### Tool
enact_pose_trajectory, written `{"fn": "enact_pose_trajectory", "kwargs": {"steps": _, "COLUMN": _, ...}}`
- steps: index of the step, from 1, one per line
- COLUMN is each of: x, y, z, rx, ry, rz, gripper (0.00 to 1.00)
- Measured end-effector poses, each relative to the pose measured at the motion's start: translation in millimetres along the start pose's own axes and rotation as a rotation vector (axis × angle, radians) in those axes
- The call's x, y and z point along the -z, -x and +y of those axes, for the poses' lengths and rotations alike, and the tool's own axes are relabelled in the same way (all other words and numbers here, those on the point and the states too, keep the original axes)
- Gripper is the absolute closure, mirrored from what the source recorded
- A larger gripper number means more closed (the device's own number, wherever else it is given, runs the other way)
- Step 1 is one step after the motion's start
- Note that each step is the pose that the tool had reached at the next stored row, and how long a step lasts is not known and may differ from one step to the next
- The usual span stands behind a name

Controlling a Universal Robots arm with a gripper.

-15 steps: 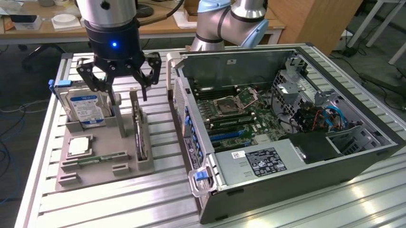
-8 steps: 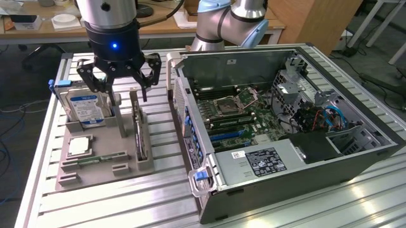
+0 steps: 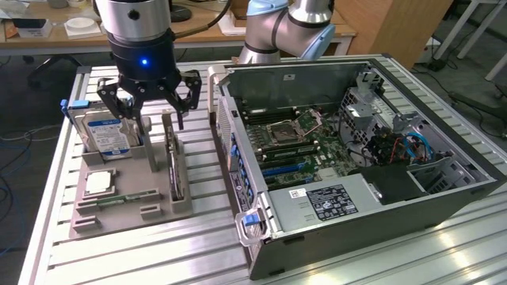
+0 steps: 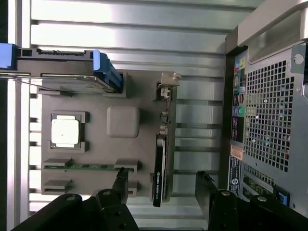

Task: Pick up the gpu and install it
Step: 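Pick up the gpu and move the gpu toward the slot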

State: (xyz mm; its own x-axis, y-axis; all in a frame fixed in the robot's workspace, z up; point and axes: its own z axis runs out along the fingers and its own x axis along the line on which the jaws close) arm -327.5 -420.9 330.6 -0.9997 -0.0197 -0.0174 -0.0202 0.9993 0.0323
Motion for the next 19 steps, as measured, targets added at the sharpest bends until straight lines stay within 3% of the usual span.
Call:
{"fn": "enact_pose_trajectory", "kwargs": {"steps": 11, "x": -12.0, "y": -0.2, "z": 1.3, "rx": 0.004, "ry": -0.0015, "rz": 0.0049, "gripper": 0.33}}
{"fn": "enact_pose_trajectory", "kwargs": {"steps": 15, "x": -15.2, "y": -0.2, "z": 1.5, "rx": 0.015, "ry": -0.0082, "rz": 0.0121, "gripper": 0.33}}
{"fn": "enact_pose_trajectory", "kwargs": {"steps": 19, "x": -17.6, "y": -0.3, "z": 1.5, "rx": 0.02, "ry": -0.0082, "rz": 0.0133, "gripper": 0.33}}
